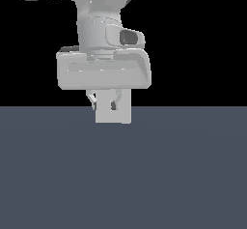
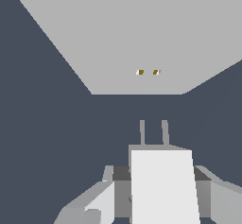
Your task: Plug the charger into the wall socket.
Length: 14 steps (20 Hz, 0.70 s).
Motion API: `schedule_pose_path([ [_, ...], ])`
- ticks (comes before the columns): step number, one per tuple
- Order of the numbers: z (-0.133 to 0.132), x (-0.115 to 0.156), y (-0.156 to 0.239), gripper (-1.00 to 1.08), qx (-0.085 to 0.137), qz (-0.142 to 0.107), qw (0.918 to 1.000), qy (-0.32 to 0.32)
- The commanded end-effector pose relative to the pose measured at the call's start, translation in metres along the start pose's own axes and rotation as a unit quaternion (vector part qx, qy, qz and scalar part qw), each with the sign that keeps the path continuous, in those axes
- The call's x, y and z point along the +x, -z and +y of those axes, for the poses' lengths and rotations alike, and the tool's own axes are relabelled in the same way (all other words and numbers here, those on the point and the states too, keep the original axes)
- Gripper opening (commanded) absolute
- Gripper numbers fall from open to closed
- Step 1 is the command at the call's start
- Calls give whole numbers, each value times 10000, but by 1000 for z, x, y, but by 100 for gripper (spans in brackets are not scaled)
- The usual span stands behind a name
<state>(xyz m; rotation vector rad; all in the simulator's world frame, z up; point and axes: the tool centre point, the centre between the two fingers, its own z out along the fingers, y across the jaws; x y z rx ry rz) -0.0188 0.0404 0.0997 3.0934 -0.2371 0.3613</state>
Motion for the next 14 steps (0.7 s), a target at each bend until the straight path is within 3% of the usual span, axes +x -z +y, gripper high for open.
schedule_pose_path([
  [1,-1,0,1,-100,7,-3,10000,29],
  [14,-1,15,-3,-100,9,-5,10000,24],
])
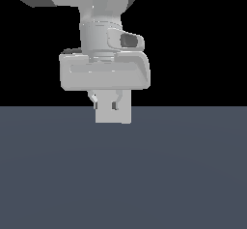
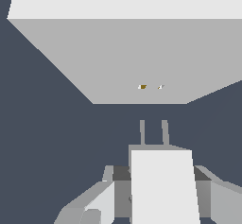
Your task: Plug the charger into the wall socket.
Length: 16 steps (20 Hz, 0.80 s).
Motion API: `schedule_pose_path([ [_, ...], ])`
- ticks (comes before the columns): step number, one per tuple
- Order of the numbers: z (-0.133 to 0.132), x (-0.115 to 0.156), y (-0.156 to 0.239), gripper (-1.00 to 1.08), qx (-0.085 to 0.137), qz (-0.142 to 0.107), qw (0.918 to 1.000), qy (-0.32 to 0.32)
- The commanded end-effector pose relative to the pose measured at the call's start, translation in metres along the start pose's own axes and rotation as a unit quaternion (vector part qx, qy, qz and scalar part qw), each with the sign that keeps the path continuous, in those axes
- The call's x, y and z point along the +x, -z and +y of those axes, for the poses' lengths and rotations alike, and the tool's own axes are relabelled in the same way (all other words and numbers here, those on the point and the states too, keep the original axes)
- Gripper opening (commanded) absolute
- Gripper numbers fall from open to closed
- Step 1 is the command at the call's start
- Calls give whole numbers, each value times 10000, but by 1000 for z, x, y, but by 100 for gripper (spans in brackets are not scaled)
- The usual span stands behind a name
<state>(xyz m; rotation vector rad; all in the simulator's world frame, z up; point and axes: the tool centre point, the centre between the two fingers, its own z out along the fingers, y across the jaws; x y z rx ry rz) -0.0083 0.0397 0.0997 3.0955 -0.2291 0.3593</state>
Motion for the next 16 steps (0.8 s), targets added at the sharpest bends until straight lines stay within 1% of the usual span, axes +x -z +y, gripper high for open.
schedule_pose_path([
  [1,0,8,-2,-100,3,1,10000,-1],
  [9,0,33,-8,-100,3,1,10000,-1],
  [16,0,38,-9,-100,1,1,10000,1],
])
